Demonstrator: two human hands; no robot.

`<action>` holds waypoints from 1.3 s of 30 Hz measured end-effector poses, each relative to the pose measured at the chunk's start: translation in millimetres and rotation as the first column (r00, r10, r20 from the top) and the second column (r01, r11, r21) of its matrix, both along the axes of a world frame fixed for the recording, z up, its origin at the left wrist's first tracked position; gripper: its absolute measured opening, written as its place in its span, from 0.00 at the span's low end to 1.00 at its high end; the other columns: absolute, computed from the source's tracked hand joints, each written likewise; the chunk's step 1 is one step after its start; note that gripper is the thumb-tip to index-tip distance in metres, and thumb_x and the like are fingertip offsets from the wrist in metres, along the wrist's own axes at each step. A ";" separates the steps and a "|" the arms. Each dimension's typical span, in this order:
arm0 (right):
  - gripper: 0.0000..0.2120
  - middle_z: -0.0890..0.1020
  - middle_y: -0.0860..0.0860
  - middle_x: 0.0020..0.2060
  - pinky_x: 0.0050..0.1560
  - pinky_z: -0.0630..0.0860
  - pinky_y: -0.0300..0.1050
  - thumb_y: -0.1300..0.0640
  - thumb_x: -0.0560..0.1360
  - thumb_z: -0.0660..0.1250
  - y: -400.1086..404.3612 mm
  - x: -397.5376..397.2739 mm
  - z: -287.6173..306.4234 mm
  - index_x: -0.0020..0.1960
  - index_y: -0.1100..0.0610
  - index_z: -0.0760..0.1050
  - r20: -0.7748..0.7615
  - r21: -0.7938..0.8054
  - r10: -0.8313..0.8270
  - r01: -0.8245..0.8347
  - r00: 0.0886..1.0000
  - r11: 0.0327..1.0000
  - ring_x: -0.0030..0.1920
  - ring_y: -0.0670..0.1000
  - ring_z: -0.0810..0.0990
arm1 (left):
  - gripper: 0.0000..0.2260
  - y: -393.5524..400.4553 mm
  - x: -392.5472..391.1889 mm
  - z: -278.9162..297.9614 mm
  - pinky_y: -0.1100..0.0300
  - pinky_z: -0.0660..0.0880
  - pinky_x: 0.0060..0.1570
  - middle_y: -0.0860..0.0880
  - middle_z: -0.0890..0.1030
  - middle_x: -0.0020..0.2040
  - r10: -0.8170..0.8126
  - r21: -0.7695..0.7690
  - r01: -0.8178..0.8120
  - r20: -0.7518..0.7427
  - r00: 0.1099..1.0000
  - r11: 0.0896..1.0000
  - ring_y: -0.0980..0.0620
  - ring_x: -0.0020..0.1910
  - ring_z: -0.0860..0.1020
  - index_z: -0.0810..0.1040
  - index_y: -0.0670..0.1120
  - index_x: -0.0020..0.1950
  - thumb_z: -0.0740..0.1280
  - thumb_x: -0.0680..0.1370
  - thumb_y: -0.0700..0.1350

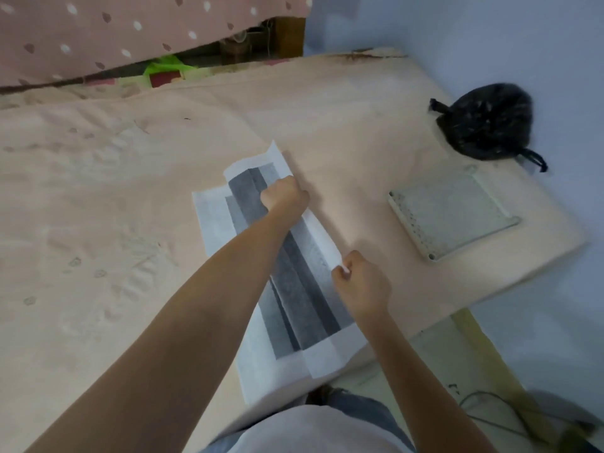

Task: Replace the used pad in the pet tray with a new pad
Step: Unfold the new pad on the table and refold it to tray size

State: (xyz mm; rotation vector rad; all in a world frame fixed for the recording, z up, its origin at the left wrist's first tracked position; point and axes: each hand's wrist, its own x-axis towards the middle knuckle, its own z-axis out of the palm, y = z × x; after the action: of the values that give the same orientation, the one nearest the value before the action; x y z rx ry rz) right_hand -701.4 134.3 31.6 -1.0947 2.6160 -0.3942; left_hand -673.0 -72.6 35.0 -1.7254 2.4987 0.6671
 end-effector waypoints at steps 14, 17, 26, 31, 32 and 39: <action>0.05 0.71 0.49 0.31 0.36 0.69 0.43 0.57 0.74 0.59 14.7 -122.7 -29.2 0.39 0.55 0.68 0.058 0.032 -0.117 0.116 0.991 0.993 0.33 0.49 0.71 | 0.10 15.4 -129.0 -32.2 0.61 0.59 0.28 0.49 0.70 0.31 -0.039 0.101 0.035 0.038 0.998 0.994 0.51 0.28 0.68 0.66 0.46 0.37 0.57 0.79 0.45; 0.06 0.68 0.47 0.28 0.32 0.63 0.42 0.57 0.74 0.59 19.9 -138.7 -45.2 0.38 0.55 0.66 0.093 0.074 -0.124 0.117 0.988 0.990 0.32 0.50 0.69 | 0.08 20.1 -143.7 -45.3 0.61 0.61 0.29 0.49 0.70 0.32 -0.049 0.131 0.037 0.090 0.995 0.991 0.51 0.28 0.69 0.68 0.45 0.41 0.57 0.79 0.45; 0.07 0.77 0.51 0.36 0.36 0.66 0.41 0.54 0.77 0.61 36.5 -159.3 -81.0 0.45 0.58 0.73 0.158 0.143 -0.066 0.043 0.985 0.989 0.35 0.50 0.72 | 0.09 25.5 -153.9 -70.3 0.62 0.61 0.27 0.49 0.70 0.32 -0.005 0.180 -0.023 0.154 0.988 0.983 0.51 0.28 0.69 0.69 0.45 0.44 0.56 0.80 0.49; 0.09 0.77 0.54 0.42 0.35 0.65 0.42 0.54 0.76 0.61 32.9 -158.6 -81.3 0.46 0.60 0.73 0.044 0.176 -0.022 0.014 0.999 0.984 0.38 0.52 0.72 | 0.19 24.9 -152.8 -73.0 0.59 0.66 0.33 0.49 0.73 0.33 -0.003 0.211 -0.023 0.121 0.993 0.977 0.51 0.30 0.72 0.70 0.47 0.43 0.54 0.79 0.61; 0.08 0.76 0.55 0.43 0.34 0.64 0.42 0.55 0.76 0.61 31.8 -157.2 -80.0 0.46 0.61 0.71 0.006 0.182 -0.008 0.007 1.000 0.983 0.40 0.54 0.73 | 0.21 24.8 -151.8 -73.4 0.58 0.67 0.36 0.49 0.75 0.34 0.000 0.222 -0.024 0.107 0.994 0.975 0.49 0.32 0.73 0.71 0.46 0.44 0.53 0.78 0.63; 0.05 0.75 0.55 0.44 0.35 0.67 0.43 0.59 0.74 0.62 10.4 -140.9 -68.3 0.47 0.60 0.71 -0.021 0.081 0.131 -0.128 0.991 0.988 0.43 0.54 0.75 | 0.12 24.7 -117.5 -69.9 0.57 0.70 0.37 0.44 0.79 0.47 0.024 0.178 -0.007 -0.098 0.995 0.984 0.46 0.39 0.75 0.73 0.46 0.50 0.54 0.81 0.50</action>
State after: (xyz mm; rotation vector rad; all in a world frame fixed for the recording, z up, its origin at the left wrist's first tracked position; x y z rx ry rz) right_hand -842.3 144.7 -36.8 -1.2425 2.5415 -0.2472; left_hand -790.5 -47.9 -34.9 -1.6898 2.4038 0.9687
